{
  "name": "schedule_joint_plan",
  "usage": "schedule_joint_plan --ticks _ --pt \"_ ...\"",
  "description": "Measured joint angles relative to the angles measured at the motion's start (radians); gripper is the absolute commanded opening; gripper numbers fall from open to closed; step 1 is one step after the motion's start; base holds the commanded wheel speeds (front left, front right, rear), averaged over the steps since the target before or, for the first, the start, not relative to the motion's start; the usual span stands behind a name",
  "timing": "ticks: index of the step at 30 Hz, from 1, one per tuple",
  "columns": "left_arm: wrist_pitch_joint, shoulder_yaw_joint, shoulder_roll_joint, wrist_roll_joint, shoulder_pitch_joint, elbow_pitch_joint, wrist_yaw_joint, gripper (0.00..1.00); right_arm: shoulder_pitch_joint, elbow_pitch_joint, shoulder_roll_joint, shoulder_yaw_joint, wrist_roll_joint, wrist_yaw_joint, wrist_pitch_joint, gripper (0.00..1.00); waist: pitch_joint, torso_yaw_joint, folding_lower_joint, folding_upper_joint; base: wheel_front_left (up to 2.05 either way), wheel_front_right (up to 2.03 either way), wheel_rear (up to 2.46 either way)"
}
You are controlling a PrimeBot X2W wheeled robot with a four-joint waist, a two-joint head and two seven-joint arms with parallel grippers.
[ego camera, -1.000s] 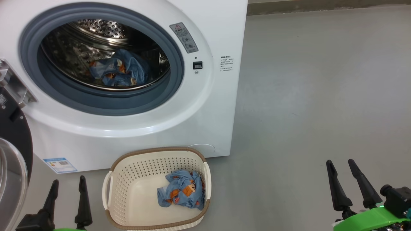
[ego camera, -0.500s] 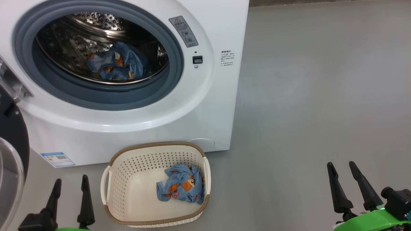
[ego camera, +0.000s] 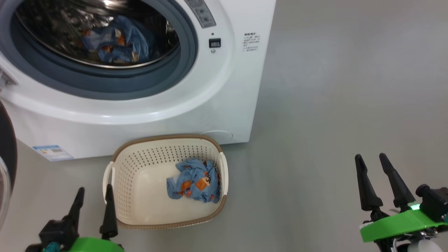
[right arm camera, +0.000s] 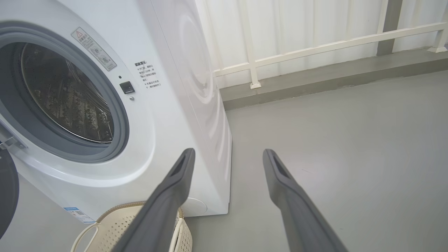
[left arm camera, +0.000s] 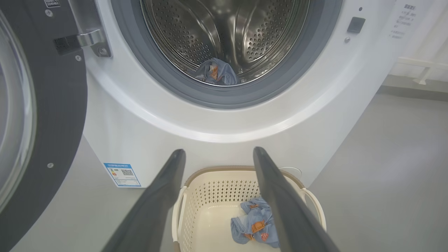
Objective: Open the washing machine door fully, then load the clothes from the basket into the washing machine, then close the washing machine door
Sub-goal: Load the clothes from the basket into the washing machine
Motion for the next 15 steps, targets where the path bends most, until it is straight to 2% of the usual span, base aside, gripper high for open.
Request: schedule_joint_plan --ticks 15 --pt "0.000 -0.149 0.006 -0.065 -0.202 0.253 0.000 1.00 -0.107 -0.013 0.022 -0.004 -0.005 0.000 0.000 1.00 0.162 -0.012 0.0000 0.0000 0.00 0.00 0.00"
